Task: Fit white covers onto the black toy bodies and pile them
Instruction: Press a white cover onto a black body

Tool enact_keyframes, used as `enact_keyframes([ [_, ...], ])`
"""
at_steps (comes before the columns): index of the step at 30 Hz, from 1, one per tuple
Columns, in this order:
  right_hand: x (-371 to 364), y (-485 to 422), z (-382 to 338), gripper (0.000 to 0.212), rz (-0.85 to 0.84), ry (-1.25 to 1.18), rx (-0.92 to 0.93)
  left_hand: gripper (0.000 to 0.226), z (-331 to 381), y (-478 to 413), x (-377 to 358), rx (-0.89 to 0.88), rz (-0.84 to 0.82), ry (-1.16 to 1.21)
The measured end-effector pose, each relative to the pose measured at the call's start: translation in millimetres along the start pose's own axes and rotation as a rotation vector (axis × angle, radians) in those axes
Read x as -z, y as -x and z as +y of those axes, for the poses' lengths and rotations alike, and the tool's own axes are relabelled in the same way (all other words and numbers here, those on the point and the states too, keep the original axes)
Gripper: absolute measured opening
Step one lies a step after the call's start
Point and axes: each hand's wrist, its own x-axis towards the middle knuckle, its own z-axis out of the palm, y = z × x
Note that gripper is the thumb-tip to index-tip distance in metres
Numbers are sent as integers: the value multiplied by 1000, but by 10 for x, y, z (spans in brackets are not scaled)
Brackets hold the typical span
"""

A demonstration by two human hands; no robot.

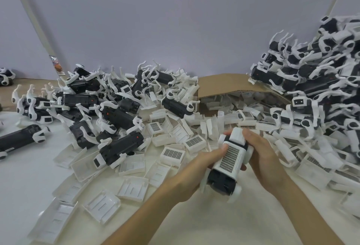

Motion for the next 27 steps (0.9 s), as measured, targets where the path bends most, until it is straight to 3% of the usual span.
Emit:
enact_keyframes([
  [2, 9, -5, -13, 40, 6, -21, -30, 40, 0, -1, 8, 7, 28, 12],
  [6, 63, -38, -41, 31, 97, -100, -59, 53, -17, -40, 83, -19, 116, 20],
  [9, 109, -58, -44, 45, 194, -188, -112, 53, 15, -62, 166, -170, 237, -5],
  [11, 143, -62, -58, 51, 216, -272, -126, 50, 53, -52, 244, -247, 327, 119],
  [15, 162, -60, -54, 60, 126, -358, -139, 35, 101, -26, 357, -327, 394, 347],
  [22, 204, -94, -217, 37, -73, -71, -309, 29, 17, -120, 412, -366, 550, 308],
  [25, 358, -306, -487, 32, 43, -91, -307, 40, -40, -159, 476, -364, 536, 363],
  [27, 611, -558, -880, 29, 205, -253, -159, 39, -57, -171, 494, -368, 501, 407],
])
